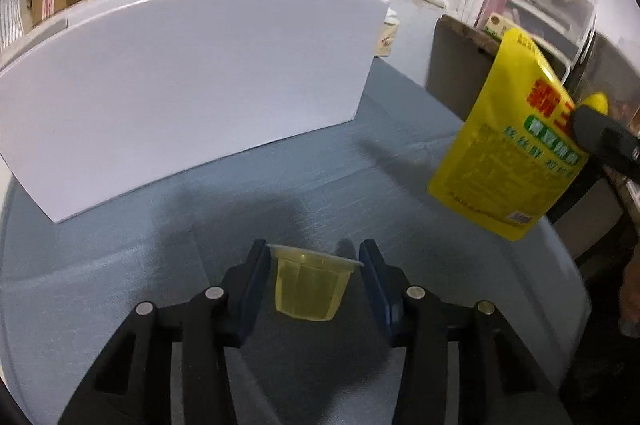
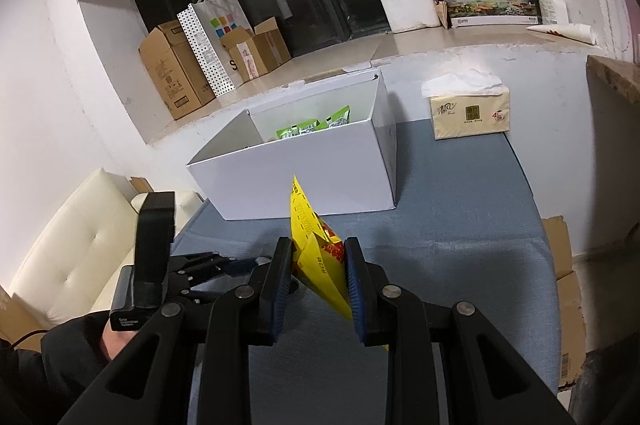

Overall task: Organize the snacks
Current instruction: 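Carry the yellow bag and jelly cup over the box and release both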

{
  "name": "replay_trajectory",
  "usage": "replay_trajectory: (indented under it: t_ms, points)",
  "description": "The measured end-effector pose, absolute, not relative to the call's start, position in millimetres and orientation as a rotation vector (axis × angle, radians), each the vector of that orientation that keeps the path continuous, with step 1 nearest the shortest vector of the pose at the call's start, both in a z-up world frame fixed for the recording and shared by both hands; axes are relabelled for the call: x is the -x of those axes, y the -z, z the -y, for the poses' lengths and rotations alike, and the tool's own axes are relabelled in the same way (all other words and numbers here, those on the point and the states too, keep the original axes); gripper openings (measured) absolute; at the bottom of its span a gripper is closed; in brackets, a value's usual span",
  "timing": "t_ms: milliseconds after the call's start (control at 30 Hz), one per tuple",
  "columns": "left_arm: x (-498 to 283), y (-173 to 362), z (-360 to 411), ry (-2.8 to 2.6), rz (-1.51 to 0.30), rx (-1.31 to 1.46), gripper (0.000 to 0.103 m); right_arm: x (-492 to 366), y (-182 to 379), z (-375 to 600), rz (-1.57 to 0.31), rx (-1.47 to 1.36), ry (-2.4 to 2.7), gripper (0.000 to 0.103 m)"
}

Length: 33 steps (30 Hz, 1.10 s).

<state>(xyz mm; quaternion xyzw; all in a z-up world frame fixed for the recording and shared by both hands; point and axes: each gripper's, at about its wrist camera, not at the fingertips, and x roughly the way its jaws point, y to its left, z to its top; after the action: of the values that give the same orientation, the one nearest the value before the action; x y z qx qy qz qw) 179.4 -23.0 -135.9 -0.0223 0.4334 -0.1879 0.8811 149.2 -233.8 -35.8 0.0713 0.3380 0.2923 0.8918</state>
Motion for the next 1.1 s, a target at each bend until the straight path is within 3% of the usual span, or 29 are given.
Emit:
replay_trajectory:
  t_ms: [367,600,767,1100]
  points:
    - [-159.1,94.5,3.2,0.389,-0.806,0.075,0.051,-154.6,33.5,220.1,-0.699,-0.134,-0.631,0.028]
    - [-158.0,18.2,-29.3,0.374,-0.645,0.084,0.051,-173.2,-1.0,200.2,-0.633,-0.153,-0.692,0.028]
    - [-199.9,-28.0,-57.2,0.324,-0.564,0.083,0.051,-207.2,-46.1,173.6,-0.548,-0.145,-0.738,0.028]
    - [-298.1,-10.4,-79.3,0.253,-0.649,0.087,0.052,-309.5,-53.7,126.6,-0.618,-0.16,-0.72,0.028]
